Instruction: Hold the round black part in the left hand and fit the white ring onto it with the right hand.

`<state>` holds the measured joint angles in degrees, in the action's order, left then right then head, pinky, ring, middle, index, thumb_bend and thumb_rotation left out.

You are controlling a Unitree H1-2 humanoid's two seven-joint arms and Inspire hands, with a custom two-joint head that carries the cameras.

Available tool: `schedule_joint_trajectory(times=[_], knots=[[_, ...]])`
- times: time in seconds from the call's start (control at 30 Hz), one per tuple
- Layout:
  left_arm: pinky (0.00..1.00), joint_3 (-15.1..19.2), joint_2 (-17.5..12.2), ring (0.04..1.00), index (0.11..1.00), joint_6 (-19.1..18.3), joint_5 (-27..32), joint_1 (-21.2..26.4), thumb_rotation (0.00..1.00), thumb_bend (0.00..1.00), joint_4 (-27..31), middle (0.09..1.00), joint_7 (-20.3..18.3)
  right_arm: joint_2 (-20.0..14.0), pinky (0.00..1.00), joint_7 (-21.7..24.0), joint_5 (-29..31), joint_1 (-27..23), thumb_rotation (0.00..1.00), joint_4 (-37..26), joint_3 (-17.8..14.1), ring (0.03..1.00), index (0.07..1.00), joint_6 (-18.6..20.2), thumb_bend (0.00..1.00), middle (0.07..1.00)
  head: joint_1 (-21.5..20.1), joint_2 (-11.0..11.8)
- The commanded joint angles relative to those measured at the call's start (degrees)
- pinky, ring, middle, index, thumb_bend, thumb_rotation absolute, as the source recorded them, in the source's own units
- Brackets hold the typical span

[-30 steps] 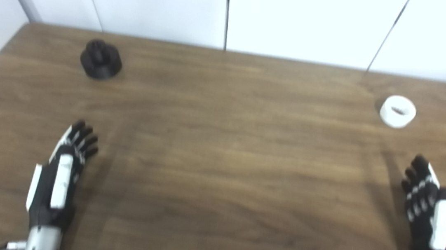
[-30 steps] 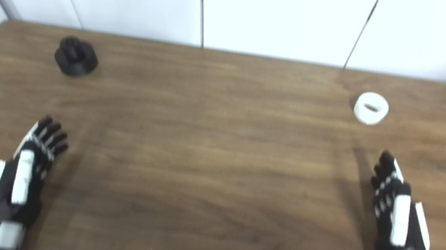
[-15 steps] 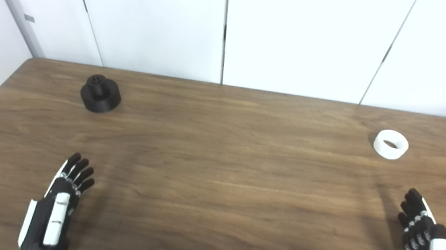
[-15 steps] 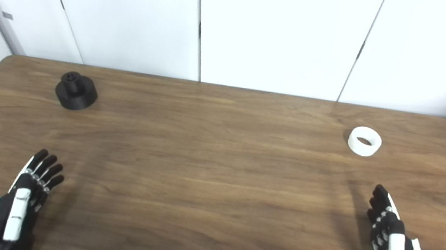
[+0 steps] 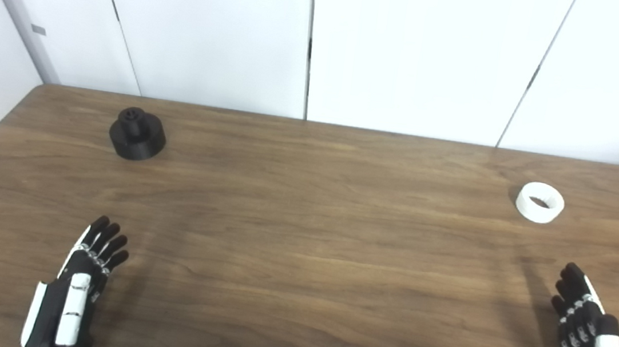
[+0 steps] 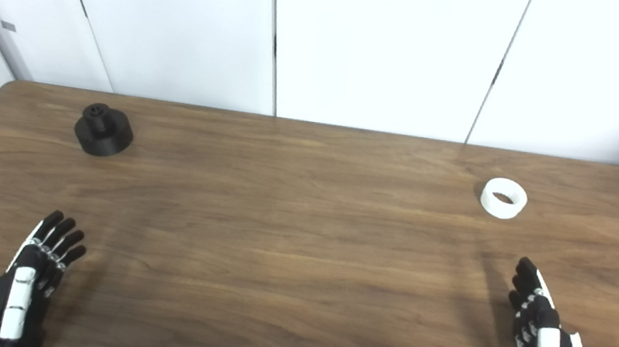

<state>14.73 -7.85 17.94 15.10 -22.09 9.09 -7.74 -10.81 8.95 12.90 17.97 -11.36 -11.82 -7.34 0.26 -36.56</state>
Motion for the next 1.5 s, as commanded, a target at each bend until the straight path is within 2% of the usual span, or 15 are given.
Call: schedule_joint_trajectory(times=[0.0,0.47,0.77,0.93,1.2,1.33,1.47], knots=[[0.87,0.27,-0.66,0.893,0.932,0.4,-0.86,-0.45,0.82,0.53,0.44,0.919,0.55,-0.35,1.0,0.12,0.07,-0.36,1.0,-0.44,-0.01,0.977,0.942,-2.28,0.64,0.968,0.03,-0.08],[0.87,0.33,-0.36,0.898,0.937,-0.24,-2.8,-0.55,0.77,0.6,0.91,0.919,1.35,-0.57,1.0,0.47,0.6,-0.36,1.0,-0.38,0.04,0.985,0.949,-2.19,0.62,0.976,0.49,-0.07],[0.86,-0.15,0.11,0.893,0.932,0.31,-3.12,-0.55,0.75,0.59,0.57,0.917,1.28,-0.82,0.99,0.39,0.43,-0.34,1.0,0.33,-0.29,0.984,0.945,-2.48,0.64,0.976,2.31,0.82],[0.88,-0.42,0.13,0.903,0.937,-0.02,-3.51,-0.68,0.78,0.57,0.73,0.921,1.53,-1.0,1.0,0.64,0.71,-0.35,1.0,0.38,-0.28,0.967,0.945,-2.56,0.62,0.967,2.33,0.88],[0.87,-1.07,0.95,0.9,0.93,-0.21,-4.26,-1.0,0.76,0.6,1.4,0.92,2.17,-1.51,1.0,0.84,1.09,-0.21,1.0,0.86,-0.7,0.993,0.952,-2.54,0.66,0.977,6.92,2.09],[0.86,-1.57,1.45,0.896,0.925,-0.01,-4.69,-1.19,0.75,0.58,1.64,0.915,2.7,-1.95,1.0,1.67,2.26,-0.02,1.0,1.1,-0.71,0.995,0.967,-2.73,0.66,0.986,8.56,2.93],[0.86,-2.25,1.73,0.889,0.921,1.04,-5.99,-1.2,0.75,0.55,1.02,0.907,3.24,-2.54,1.0,2.63,2.76,-0.06,1.0,2.15,-0.59,1.0,0.976,-3.8,0.65,0.997,10.79,4.7]])
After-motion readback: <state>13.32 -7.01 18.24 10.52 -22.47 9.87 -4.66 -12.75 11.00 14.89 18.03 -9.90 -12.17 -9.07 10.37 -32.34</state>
